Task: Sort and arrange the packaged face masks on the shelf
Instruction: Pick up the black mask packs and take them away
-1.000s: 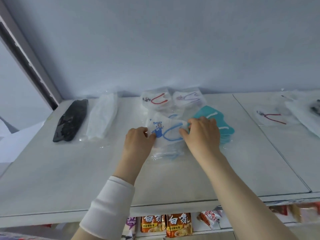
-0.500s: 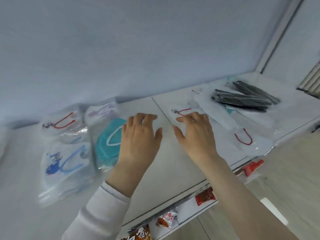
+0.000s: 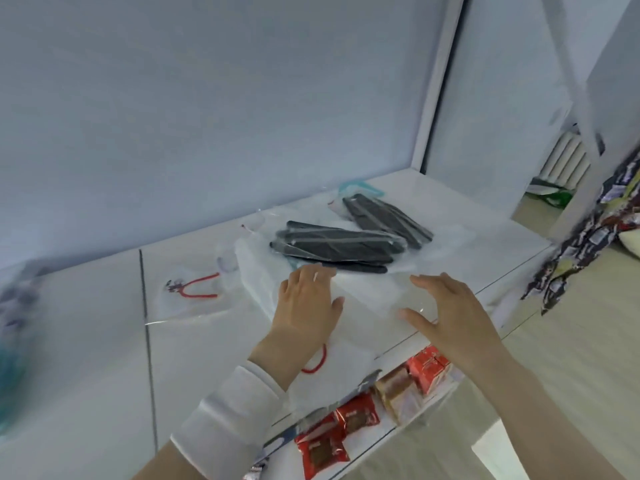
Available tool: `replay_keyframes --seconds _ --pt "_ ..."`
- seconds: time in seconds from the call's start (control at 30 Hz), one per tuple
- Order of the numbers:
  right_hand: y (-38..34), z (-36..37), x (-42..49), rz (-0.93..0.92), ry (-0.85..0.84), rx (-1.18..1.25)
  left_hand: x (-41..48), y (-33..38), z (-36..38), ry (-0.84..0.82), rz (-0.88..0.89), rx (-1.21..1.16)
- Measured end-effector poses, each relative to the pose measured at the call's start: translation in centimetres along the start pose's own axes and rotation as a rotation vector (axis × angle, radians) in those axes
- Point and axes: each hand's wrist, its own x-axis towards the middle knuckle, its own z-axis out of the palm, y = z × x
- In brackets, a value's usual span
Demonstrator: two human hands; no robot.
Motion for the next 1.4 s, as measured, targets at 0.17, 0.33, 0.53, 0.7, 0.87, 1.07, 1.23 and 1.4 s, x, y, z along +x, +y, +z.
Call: replay_keyframes --seconds 0.17,0.33,0.53,0.7,0.87,1.07,1.23,1.4 --pt "3.1 -0.3 5.8 -0.043 -0.070 0.073 7.0 1.1 0.6 -0.039 0.075 0.083" --pt "4.4 -0.7 13.0 -0.016 -0.038 0.159 12.1 -0.3 0.0 -0.221 0.106 0.149" --pt "5.4 0.1 19.7 0.074 -0.138 0.044 13.0 -2.1 -1.3 -0.258 0.192 0.058" --pt "5.1 1.8 22.7 0.066 -0.206 -0.120 13.8 -3.6 -1.9 -0.265 0.163 0.140" --pt "6.4 1.4 24.4 0.100 -0.245 0.223 13.4 -3.8 -2.1 -0.164 0.091 0.110" --pt "7.8 -0.4 25.2 0.108 -0.409 0.844 12.1 -1.6 -4.3 -0.075 -0.252 -0.024" --pt "8.4 -1.1 24.9 0.132 -0.485 1.102 11.4 0.1 -5.3 0.233 -0.516 -0.306" --pt "7.4 -2.2 22.6 0.153 -0.664 1.516 10.3 2.9 -4.3 0.510 -0.646 -1.028"
